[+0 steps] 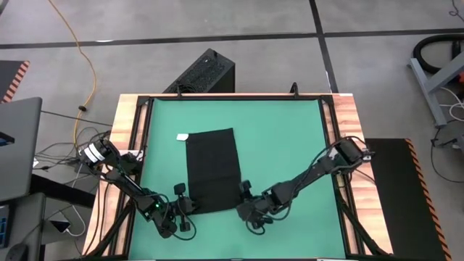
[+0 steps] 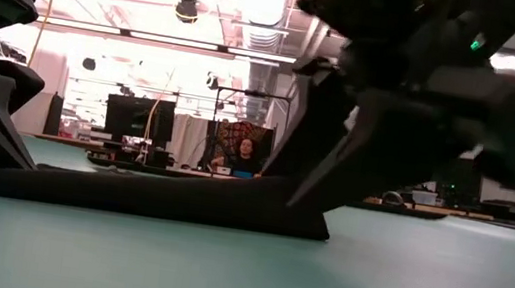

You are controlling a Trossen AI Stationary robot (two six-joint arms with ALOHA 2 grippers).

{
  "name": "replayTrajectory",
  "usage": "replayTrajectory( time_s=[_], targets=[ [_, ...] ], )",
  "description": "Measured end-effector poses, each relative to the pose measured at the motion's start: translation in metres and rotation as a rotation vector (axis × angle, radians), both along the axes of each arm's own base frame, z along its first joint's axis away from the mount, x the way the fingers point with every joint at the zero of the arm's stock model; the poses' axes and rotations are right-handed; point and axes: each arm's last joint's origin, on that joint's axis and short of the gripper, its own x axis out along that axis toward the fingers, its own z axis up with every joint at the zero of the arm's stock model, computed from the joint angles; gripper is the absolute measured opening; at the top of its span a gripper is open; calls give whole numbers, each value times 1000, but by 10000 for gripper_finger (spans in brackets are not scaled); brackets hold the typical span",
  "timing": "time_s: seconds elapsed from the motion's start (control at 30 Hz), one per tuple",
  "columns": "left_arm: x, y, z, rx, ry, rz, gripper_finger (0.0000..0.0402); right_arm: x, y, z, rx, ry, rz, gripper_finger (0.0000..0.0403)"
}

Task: Roll towel into tight, uniform cylinder
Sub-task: Roll the towel

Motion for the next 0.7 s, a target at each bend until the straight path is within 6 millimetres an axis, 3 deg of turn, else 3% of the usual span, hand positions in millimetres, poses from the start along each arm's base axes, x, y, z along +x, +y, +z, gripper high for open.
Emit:
replayTrajectory(
  time_s=[0.4,0.6,0.7],
  targets=[
    [0,0,0,1,2,0,0,6,-9,-18,-22,48,-41,249],
    [0,0,0,-3,4,-1,0,5,-6,-43,-64,101,-67,211],
    [0,0,0,-7,5,-3,0,3,-5,-45,-51,105,-125,163]
  ],
)
